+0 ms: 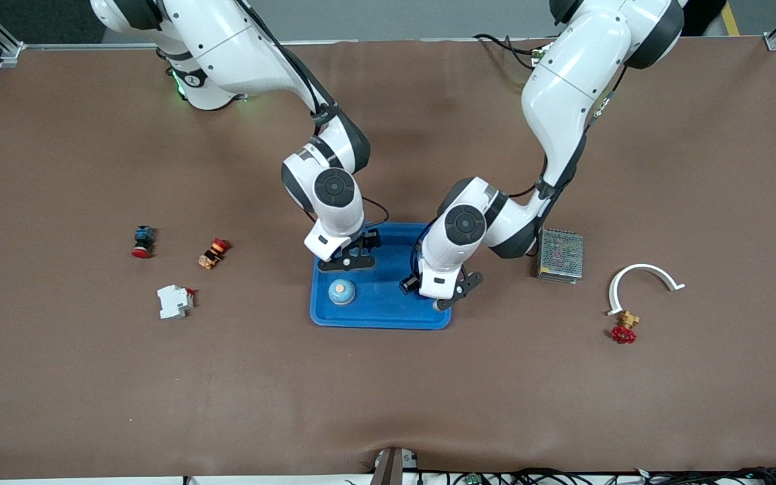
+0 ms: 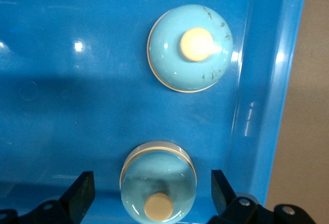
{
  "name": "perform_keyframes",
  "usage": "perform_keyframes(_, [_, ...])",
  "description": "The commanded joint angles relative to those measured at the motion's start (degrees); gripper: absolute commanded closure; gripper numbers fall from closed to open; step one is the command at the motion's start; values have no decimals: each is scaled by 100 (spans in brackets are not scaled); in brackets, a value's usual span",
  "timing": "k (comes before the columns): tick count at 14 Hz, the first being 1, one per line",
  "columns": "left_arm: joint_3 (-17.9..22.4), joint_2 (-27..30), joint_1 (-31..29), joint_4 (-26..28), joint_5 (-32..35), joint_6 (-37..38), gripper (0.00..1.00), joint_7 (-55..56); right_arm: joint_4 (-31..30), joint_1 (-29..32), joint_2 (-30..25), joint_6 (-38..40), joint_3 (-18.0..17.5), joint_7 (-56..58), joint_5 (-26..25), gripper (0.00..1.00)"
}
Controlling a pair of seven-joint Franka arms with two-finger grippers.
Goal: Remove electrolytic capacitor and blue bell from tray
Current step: 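Close the left gripper on the capacitor while the right gripper grasps the bell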
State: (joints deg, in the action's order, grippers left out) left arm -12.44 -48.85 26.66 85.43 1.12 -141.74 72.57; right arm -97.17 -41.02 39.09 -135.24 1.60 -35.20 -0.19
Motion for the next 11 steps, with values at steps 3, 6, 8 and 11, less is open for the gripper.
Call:
perform_keyframes(3, [58, -72, 68, -132, 143, -126, 100, 144, -100, -29, 98, -292, 7, 58, 72, 0])
perform_keyframes(6, [67, 173, 59, -132, 370, -65, 100, 152, -100, -73, 169, -380, -2, 58, 72, 0])
perform_keyframes(8, [67, 375, -37, -114, 721, 136, 100, 152, -100, -99, 169, -389, -2, 40, 72, 0])
perform_keyframes(11, [58, 796, -169, -114, 1249, 760, 100, 100, -109, -99, 169, -389, -2, 31, 72, 0])
